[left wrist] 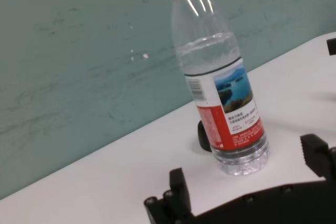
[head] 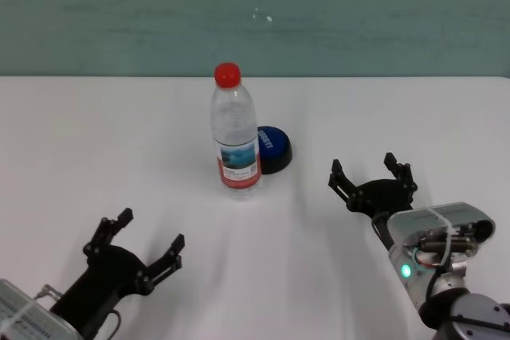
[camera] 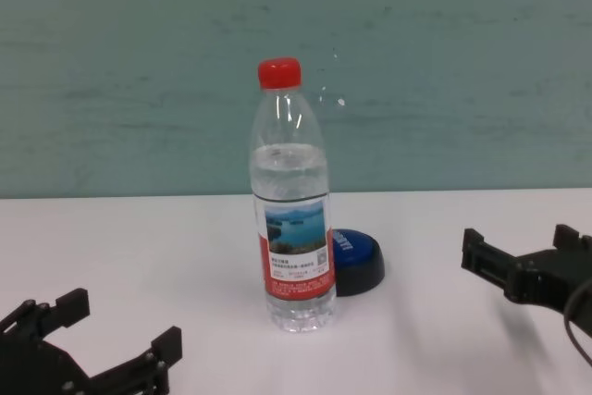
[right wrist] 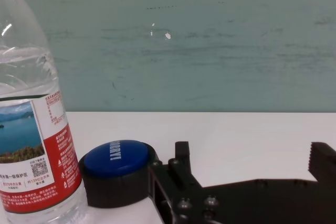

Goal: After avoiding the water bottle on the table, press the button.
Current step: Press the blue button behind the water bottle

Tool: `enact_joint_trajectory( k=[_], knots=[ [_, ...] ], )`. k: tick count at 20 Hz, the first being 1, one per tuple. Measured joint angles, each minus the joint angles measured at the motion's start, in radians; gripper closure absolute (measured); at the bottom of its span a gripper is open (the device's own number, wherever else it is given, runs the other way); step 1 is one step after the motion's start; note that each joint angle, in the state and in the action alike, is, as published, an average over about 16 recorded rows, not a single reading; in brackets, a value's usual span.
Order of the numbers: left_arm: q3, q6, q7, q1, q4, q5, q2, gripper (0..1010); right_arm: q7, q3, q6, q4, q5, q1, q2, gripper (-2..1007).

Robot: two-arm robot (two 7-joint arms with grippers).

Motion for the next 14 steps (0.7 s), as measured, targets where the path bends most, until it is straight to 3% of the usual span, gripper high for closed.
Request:
enact_joint_trajectory(
  k=[8, 14],
  knots=[
    [-0.004, 0.007, -0.013, -0.013, 0.000, -0.003, 0.010, 10, 0.000, 0.000, 0.000, 0.000, 0.000, 0.000, 0.000, 1],
    [-0.004, 0.014, -0.042, -0.051, 0.013, -0.014, 0.030, 10, 0.000, 0.000, 0.000, 0.000, 0.000, 0.000, 0.000, 1]
  ],
)
